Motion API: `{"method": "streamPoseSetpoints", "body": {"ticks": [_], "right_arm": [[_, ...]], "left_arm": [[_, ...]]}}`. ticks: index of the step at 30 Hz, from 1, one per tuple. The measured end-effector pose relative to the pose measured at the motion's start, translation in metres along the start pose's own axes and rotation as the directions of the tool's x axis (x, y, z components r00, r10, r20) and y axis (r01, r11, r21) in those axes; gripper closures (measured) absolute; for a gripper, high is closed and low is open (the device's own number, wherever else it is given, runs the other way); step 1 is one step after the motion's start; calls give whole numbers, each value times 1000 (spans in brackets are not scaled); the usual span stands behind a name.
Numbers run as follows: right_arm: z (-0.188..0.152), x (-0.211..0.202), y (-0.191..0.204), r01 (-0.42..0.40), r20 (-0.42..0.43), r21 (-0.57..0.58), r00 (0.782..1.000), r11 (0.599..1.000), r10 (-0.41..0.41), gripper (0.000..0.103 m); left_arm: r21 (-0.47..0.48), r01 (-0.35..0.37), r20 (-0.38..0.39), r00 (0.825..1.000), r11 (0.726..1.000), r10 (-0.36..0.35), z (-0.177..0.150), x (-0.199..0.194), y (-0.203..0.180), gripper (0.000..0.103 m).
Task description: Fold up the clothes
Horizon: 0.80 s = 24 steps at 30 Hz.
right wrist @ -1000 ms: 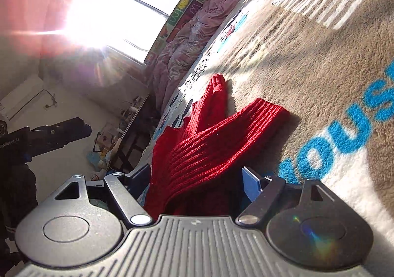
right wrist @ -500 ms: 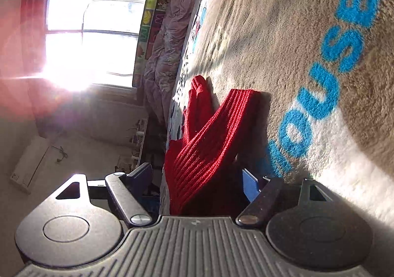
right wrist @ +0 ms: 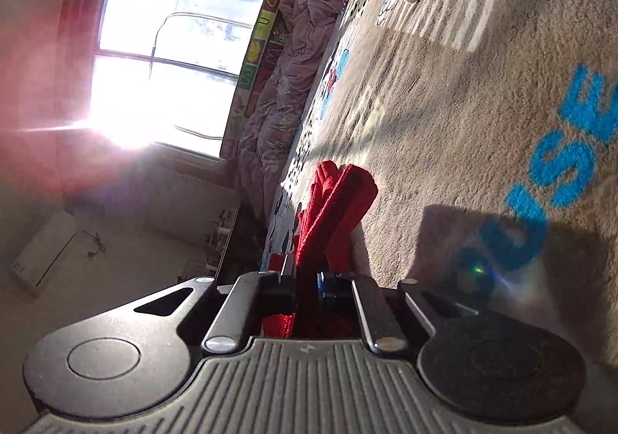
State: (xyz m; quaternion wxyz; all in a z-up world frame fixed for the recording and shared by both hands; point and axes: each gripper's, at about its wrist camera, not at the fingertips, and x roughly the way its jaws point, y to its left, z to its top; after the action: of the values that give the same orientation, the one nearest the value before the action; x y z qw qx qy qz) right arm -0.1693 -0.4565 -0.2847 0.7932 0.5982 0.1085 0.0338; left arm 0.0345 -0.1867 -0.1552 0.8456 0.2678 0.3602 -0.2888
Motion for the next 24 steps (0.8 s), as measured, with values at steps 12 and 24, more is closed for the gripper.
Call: {"method": "streamPoseSetpoints", "body": {"ticks": [12,24], "right_arm": [[2,-41,-7,40,10,14,999,999,-40,92],[-11,-49,-20,86,-8,23,996,996,-86,90]], "left_arm": [[-52,-69,-27,997,996,68,37,56,-5,69],[-160,-27,-58,998,987,17,52,101,-1,69]]}}
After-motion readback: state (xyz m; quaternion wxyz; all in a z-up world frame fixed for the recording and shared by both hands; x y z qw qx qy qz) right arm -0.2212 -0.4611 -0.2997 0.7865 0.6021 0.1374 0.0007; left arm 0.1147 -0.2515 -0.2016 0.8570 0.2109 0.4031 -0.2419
